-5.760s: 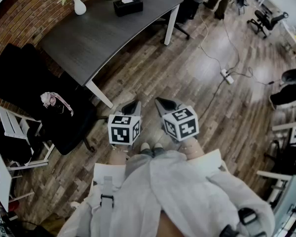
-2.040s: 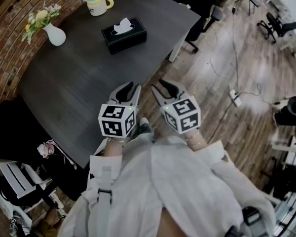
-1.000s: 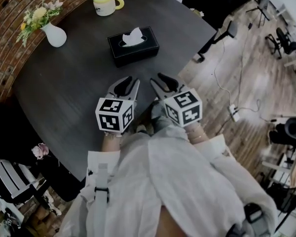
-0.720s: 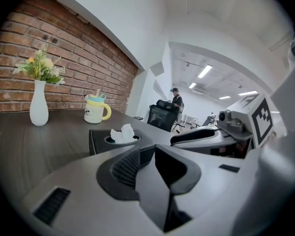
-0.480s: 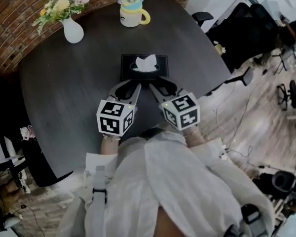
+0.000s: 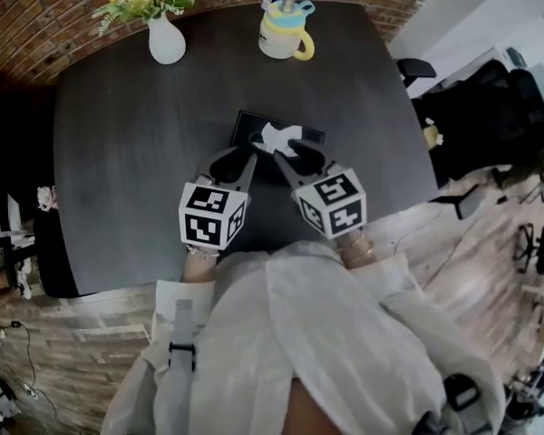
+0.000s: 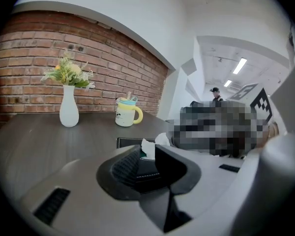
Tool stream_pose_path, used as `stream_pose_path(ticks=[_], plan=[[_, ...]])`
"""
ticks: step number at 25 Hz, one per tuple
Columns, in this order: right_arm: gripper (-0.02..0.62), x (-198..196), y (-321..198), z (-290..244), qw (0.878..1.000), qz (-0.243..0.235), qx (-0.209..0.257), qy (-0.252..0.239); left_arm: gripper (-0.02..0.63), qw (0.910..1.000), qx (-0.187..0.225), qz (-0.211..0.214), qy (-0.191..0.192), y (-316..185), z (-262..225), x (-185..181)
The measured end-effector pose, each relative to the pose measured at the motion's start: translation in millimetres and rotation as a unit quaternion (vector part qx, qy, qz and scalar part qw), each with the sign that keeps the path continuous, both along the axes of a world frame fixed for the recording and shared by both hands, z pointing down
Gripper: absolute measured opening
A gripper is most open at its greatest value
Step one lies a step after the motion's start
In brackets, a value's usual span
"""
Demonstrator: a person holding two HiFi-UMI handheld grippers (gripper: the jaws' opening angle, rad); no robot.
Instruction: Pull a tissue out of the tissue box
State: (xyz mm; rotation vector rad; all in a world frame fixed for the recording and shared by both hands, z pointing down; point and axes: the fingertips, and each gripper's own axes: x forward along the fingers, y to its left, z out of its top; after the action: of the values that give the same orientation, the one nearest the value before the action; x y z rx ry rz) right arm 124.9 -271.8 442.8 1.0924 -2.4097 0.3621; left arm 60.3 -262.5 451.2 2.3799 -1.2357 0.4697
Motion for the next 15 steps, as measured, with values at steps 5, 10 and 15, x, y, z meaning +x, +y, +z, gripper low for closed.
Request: stream_pose_path(ticks=[5, 10, 15], plan=[[0.107, 4, -8, 8, 0.999, -0.049, -0.011, 0.003, 0.087, 0.9984, -0.008, -0.056, -0.009, -6, 5, -3], [0.107, 12, -7, 18, 0.997, -0.071, -0.023, -0.001, 0.092, 0.9957, -0.024, -0.087, -0.018, 2, 16, -3], [0.106, 11, -5, 24, 0.996, -0.082, -0.032, -0.007, 0.092, 0.9942, -0.038, -0.094, -0.034, 10, 25, -1]])
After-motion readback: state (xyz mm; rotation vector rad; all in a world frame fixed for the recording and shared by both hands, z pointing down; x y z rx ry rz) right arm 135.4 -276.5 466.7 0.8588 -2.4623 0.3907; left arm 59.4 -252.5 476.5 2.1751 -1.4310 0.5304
